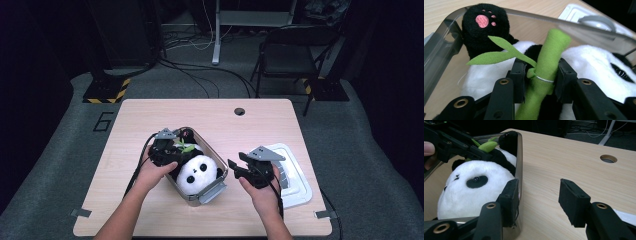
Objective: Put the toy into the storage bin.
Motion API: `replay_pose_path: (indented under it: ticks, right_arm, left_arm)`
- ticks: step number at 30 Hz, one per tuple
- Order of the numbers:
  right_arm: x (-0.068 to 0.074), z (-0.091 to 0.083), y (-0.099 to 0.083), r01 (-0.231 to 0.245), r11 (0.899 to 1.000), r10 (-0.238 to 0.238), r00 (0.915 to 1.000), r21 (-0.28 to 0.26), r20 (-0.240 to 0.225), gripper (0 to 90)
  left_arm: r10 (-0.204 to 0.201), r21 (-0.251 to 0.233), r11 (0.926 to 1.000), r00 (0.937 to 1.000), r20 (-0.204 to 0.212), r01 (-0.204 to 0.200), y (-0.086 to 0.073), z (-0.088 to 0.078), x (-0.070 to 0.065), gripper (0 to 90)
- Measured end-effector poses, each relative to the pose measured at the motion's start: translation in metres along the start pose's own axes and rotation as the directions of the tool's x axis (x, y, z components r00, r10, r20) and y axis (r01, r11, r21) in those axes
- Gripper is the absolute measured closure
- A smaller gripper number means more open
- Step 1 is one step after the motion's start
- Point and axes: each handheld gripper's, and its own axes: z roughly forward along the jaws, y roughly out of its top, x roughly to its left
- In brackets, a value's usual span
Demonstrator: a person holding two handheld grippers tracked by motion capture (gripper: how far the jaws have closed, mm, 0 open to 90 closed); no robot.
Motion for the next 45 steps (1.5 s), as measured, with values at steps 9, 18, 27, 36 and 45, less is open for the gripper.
replay_pose_path:
  ticks: [9,18,27,36,45]
  right_arm:
    - [0.000,0.001,0.000,0.001,1.000,-0.001,1.0000,0.002,0.002,49.8]
    - [0.000,0.001,-0.001,0.003,1.000,-0.003,1.0000,0.003,0.003,49.8]
    - [0.000,0.000,0.000,0.001,1.000,-0.001,1.0000,-0.001,0.004,49.8]
    - [-0.001,0.000,-0.001,0.002,1.000,-0.002,1.0000,0.002,0.005,49.7]
    - [-0.001,0.001,-0.002,0.008,1.000,-0.008,0.9999,0.009,0.007,49.6]
  left_arm:
    - [-0.014,-0.019,0.9997,0.9998,0.016,0.015,-0.005,0.003,0.003,64.9]
    - [-0.010,-0.002,1.0000,0.9998,0.014,0.010,-0.007,0.007,0.003,65.1]
    - [-0.011,-0.007,0.9999,0.9998,0.016,0.011,-0.009,0.008,0.002,65.0]
    - [-0.037,-0.036,0.9986,0.9987,0.036,0.038,-0.006,-0.003,0.001,50.3]
    - [-0.037,-0.106,0.9935,0.9988,0.031,0.040,-0.005,-0.031,0.009,41.1]
